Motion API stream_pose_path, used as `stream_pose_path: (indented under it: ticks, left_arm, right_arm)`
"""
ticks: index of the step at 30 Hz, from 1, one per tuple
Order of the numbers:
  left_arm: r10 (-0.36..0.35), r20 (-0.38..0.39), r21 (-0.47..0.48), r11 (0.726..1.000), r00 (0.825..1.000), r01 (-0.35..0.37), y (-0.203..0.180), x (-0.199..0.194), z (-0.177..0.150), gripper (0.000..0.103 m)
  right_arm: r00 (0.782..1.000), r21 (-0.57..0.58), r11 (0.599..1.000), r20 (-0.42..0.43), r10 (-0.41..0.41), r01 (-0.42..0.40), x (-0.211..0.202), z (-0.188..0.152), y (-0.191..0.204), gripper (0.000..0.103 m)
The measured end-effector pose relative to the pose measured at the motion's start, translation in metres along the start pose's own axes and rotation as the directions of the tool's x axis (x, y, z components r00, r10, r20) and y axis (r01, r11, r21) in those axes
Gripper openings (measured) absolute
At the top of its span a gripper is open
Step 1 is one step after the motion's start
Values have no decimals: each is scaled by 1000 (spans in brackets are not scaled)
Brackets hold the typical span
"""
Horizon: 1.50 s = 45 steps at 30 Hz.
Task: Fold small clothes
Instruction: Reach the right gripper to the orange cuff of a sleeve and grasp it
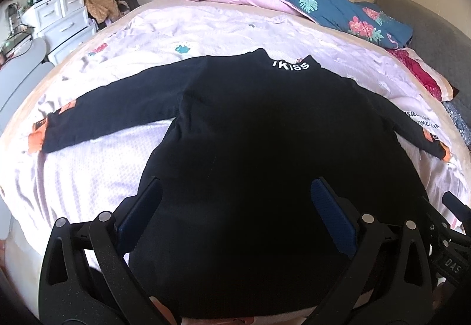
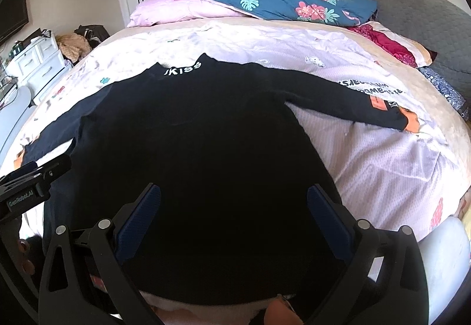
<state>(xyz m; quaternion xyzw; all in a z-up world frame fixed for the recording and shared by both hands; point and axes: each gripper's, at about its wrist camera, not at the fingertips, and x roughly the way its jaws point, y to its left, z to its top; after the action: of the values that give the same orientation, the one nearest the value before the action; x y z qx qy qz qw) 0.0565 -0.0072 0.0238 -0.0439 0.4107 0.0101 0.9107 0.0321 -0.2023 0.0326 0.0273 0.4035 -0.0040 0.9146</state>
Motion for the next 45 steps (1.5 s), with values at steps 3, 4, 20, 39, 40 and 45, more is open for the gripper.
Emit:
stream_pose_path:
  ticks: [3,4,20,39,40,45]
  left_arm:
    - [1,-4,-8,1000,1000,-2,0,5,8,95]
    - [3,-6,-12,1000,1000,-4,0,7,12,95]
    - [11,-12,3,1000,1000,-11,-17,30,52,95]
    - [-30,-45,35,999,999,31,-58,70,114,95]
    - [-32,-46,38,999,998,34,-62,73,116,95]
    - [-51,-55,51,997,997,54,-81,86,125,95]
  right_arm:
    - [1000,10,1000,1,-5,5,5,11,-1,99]
    - [1000,16,1000,3,-9,9,6,16,-3,99]
    - [999,110,993,25,-45,42,29,74,-22,99]
    - [990,384,915,17,-138,121,72,150,-90,99]
    - [988,404,905,16,-152,132,75,152,-97,99]
    - [981,481,860,5,-195,168,84,159,-130,99]
